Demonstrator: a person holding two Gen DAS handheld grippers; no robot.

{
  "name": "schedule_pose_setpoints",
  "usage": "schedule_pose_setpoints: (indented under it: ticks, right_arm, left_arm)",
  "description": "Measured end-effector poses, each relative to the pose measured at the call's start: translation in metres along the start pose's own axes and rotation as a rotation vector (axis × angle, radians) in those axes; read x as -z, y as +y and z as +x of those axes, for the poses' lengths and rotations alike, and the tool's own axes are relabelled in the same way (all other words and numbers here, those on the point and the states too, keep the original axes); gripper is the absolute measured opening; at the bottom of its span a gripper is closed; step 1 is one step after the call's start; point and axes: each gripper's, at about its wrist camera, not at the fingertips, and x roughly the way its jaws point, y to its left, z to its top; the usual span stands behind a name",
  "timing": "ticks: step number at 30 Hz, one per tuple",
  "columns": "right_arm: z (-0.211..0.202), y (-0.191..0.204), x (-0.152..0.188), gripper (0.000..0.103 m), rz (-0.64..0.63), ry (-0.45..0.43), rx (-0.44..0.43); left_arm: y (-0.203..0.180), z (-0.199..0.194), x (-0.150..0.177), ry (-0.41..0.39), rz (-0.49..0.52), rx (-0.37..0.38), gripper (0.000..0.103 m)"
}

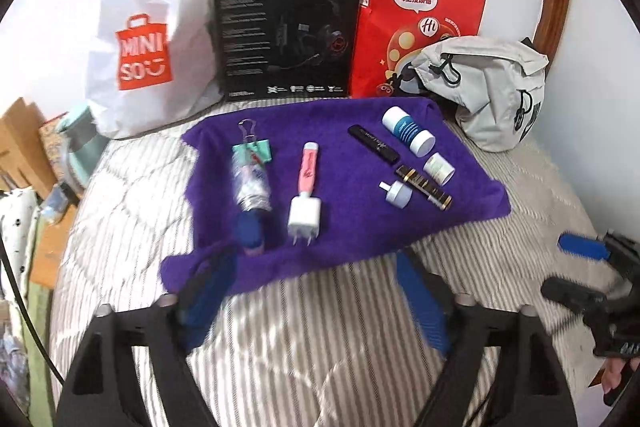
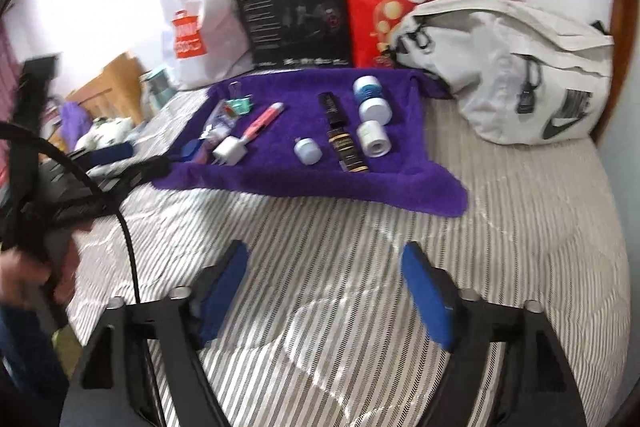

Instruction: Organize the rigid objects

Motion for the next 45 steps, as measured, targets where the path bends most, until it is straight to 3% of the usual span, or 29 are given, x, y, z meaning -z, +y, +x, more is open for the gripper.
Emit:
schedule_pose_setpoints:
  ticks: [1,3,4,10,17,24,45]
  right_arm:
    - [0.001,0.001,0.000,0.087,0.004,-0.007,0.017]
    - [0.003,0.002,0.001,0.102,0.017,-0.008,0.058]
    - [0.006,0.002,0.002,0.103,0.027,-0.003,0.085]
    - [0.003,0.001,0.010,0.103,0.076,0.009,0.102]
    - [-0.014,0.007,0.015,0.103,0.076,-0.003,0.154]
    - [-0.020,0.004,0.015,0.103,0.096,0.000,0.180]
    - [-0.025,0.006,0.015,0.103,0.105,0.003,0.191]
  left_arm:
    - [0.000,-0.003,0.004,-0.002,0.001,-0.010,0.092]
    - [0.000,-0.008,0.012,0.007,-0.001,-0.027,0.093]
    - [0.000,-0.010,0.017,0.015,-0.004,-0.032,0.093]
    - [0.000,-0.028,0.032,0.003,-0.003,-0.062,0.093]
    - [0.012,-0.035,0.037,0.007,-0.107,0.008,0.093]
    - [0.008,-0.037,0.037,0.014,-0.080,-0.039,0.093]
    - [0.009,-0.044,0.039,0.007,-0.082,-0.027,0.097]
